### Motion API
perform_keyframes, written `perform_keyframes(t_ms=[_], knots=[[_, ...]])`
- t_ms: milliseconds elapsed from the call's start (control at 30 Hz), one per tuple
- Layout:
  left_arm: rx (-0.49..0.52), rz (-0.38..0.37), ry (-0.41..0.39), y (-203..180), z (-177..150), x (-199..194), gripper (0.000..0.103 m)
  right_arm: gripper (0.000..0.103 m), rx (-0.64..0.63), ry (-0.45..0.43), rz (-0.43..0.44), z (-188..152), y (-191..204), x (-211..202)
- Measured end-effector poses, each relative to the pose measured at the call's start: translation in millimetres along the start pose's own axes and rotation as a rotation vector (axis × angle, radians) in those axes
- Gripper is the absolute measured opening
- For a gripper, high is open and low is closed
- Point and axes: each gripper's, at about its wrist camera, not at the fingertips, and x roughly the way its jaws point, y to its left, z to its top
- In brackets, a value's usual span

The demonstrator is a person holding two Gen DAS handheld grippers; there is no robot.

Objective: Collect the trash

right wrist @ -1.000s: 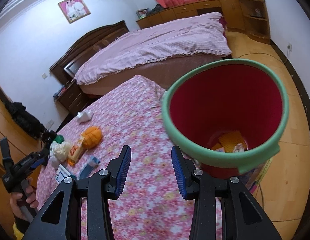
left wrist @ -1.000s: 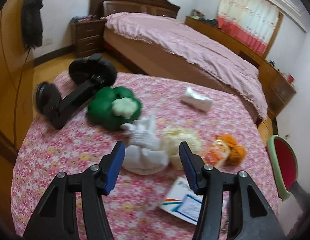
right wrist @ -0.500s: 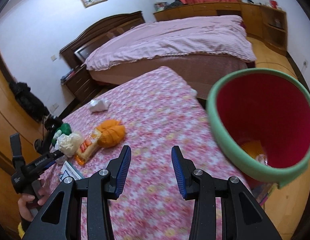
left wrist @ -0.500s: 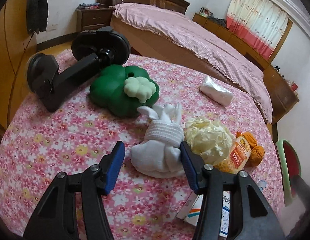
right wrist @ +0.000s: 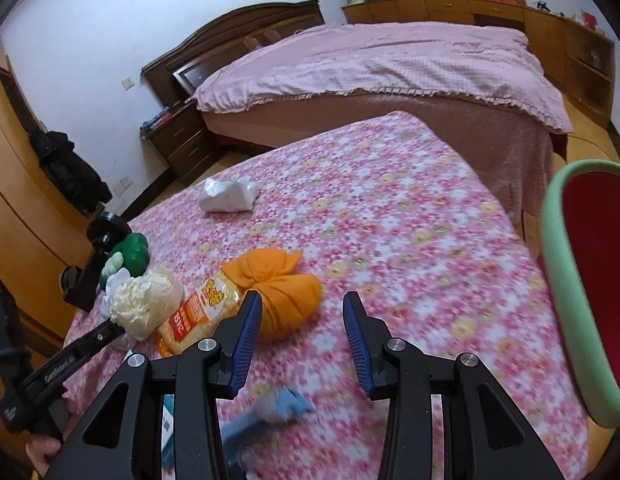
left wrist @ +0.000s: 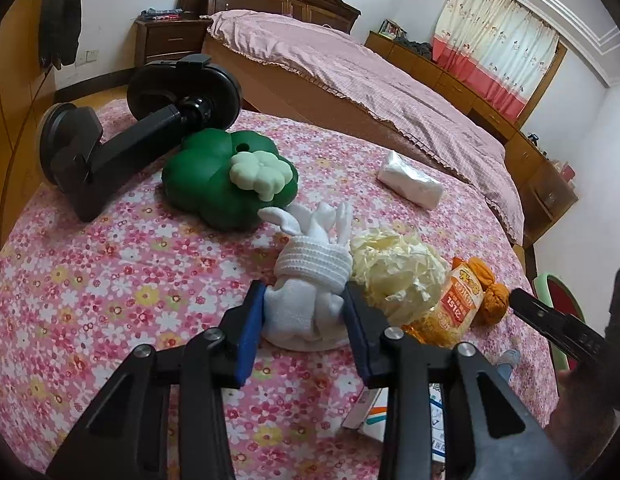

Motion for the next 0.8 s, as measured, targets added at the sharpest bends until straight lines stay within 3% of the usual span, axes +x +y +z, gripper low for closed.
perform_keyframes(t_ms=[333,500,700,800], knots=[[-0.016,-0.009,0.003,6.3,3.4,-1.4,0.039,0.043,0.011,0.028,0.055,-2.6,4.8,23.2],[-0.039,-0.021,-0.001,10.0,4.1,-1.7,0.039,0.042,-0.064,0.036,0.041,-4.9,17.8,25.1],[-0.032,-0.025,-0.017,8.0,4.6,-3.9,0.036,0.021,-0.080,0.024,0.072,-9.1,26.1,29.2],[-0.036,-0.032,-0.025,7.3,4.1,-5.6,0.033,0.018,-0.092,0.006,0.072,-10.2,30.2,26.2]])
